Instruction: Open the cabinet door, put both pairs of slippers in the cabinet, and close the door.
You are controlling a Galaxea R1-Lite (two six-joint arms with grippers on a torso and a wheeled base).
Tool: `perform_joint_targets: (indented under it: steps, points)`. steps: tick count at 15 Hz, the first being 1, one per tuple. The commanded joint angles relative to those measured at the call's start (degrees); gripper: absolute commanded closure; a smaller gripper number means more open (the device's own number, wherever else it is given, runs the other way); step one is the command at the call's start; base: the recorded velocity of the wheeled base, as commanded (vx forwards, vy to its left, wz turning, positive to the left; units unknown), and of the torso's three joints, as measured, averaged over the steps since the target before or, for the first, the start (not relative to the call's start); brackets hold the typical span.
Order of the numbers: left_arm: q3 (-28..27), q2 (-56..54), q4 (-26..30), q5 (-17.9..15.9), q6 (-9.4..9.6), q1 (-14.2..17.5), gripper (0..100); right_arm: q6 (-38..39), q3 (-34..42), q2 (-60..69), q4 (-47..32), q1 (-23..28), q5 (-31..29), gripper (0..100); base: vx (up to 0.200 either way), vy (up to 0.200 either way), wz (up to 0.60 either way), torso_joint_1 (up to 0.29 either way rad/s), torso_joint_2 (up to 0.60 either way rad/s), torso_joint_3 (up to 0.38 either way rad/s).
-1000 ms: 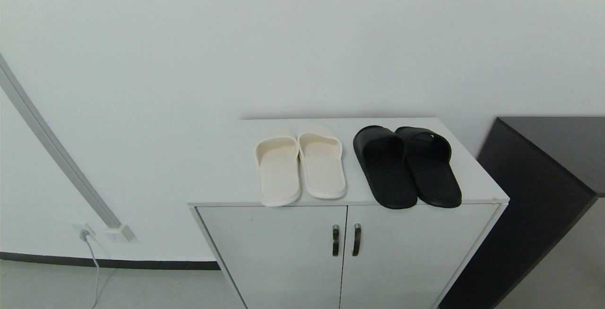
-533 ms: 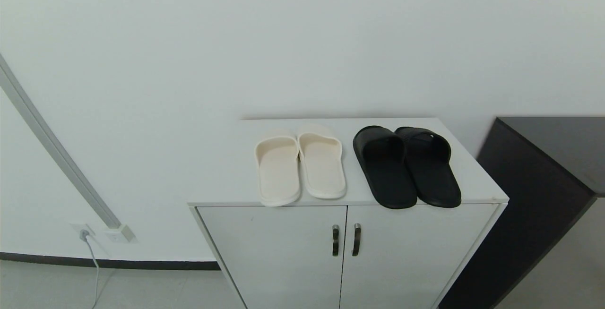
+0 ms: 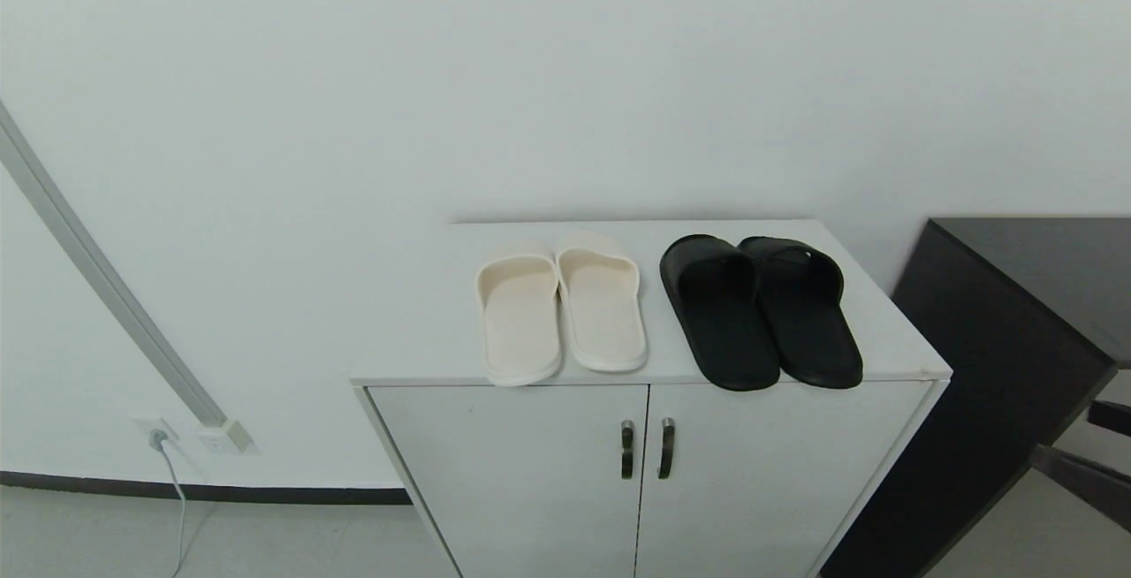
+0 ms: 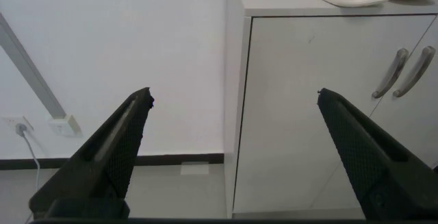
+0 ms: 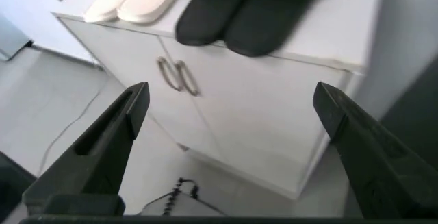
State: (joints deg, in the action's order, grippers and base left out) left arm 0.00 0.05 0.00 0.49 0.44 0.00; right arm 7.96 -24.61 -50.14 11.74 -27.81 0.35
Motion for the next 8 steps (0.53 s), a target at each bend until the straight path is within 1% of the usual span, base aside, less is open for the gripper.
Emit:
perform_joint_targets:
  steps: [1,3,5,6,7,8]
  points:
    - [0.00,0.04,0.00,0.04,0.00,0.00,0,7.16,-13.62,-21.84,2.32,-18.42,-16.00,0,0.000,0.000,0.00,0.000,0.00,0.000]
    - [0.00,0.04,0.00,0.13,0.00,0.00,0,8.91,-20.04,-30.72,3.73,-18.60,-19.25,0,0.000,0.000,0.00,0.000,0.00,0.000]
    - [0.00,0.04,0.00,0.04,0.00,0.00,0,8.91,-23.90,-38.10,8.48,-18.42,-23.73,0,0.000,0.000,0.00,0.000,0.00,0.000]
    - [0.00,0.04,0.00,0.04,0.00,0.00,0,8.65,-26.98,-44.69,12.52,-17.46,-27.78,0,0.000,0.000,0.00,0.000,0.00,0.000]
    - [0.00,0.04,0.00,0.04,0.00,0.00,0,8.56,-29.35,-48.91,14.10,-16.05,-30.32,0,0.000,0.000,0.00,0.000,0.00,0.000]
    - [0.00,0.04,0.00,0.13,0.00,0.00,0,8.56,-30.67,-50.93,14.45,-15.08,-31.38,0,0.000,0.000,0.00,0.000,0.00,0.000]
